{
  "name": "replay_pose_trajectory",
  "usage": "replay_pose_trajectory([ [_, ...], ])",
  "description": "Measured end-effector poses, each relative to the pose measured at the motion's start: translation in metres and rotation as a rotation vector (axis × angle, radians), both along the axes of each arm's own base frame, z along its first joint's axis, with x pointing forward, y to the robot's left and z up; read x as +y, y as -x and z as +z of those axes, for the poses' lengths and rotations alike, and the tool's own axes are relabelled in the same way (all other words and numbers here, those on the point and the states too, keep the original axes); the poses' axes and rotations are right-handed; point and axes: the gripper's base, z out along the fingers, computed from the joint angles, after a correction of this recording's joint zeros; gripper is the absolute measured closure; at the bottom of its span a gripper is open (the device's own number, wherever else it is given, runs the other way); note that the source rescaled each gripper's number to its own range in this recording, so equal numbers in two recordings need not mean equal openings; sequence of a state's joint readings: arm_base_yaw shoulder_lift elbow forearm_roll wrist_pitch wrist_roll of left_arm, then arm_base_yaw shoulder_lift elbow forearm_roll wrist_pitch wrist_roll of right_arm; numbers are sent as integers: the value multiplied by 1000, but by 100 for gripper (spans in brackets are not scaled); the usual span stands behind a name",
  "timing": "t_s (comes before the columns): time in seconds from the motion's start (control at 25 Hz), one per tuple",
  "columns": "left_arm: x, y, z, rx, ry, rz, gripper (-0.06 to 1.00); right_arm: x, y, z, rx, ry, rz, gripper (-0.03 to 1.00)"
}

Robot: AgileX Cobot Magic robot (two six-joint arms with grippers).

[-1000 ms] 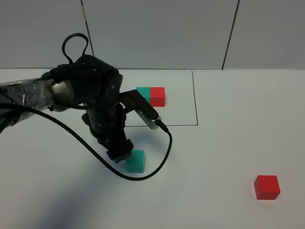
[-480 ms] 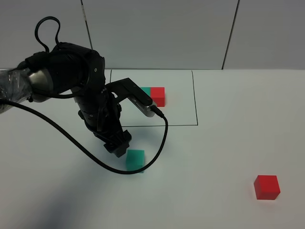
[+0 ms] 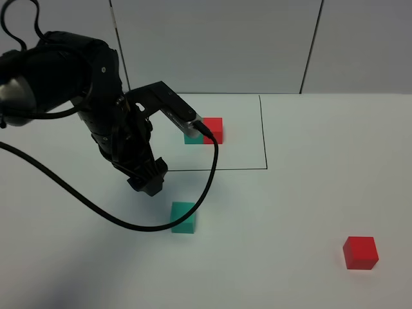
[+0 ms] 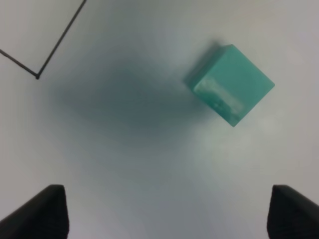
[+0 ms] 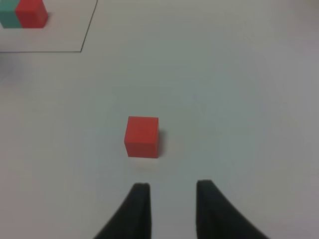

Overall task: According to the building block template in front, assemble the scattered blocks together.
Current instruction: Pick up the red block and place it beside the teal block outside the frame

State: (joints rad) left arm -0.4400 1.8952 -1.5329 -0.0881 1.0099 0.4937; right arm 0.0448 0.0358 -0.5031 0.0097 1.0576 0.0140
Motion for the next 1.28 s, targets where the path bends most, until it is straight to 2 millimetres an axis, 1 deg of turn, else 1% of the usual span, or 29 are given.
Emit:
replay_pose_trajectory([
  [0.12, 6, 6, 13, -33, -19, 18, 1, 0, 0, 0, 0, -1, 0, 97],
  [0.2, 11, 13, 14, -37, -33, 19, 1, 0, 0, 0, 0, -1, 0, 97],
  [0.36, 23, 31, 9, -56, -74, 9, 1, 0, 0, 0, 0, 0, 0, 97],
  [0.48, 32, 47, 9, -84, -71, 17, 1, 0, 0, 0, 0, 0, 0, 97],
  [0.76, 54, 92, 6, -153, -36, 42, 1, 0, 0, 0, 0, 0, 0, 97],
  [0.88, 63, 112, 10, -194, -10, 60, 1, 0, 0, 0, 0, 0, 0, 97],
  [1.16, 81, 151, 31, -260, 51, 143, 1, 0, 0, 0, 0, 0, 0, 97],
  [1.28, 89, 167, 34, -276, 69, 167, 1, 0, 0, 0, 0, 0, 0, 97],
])
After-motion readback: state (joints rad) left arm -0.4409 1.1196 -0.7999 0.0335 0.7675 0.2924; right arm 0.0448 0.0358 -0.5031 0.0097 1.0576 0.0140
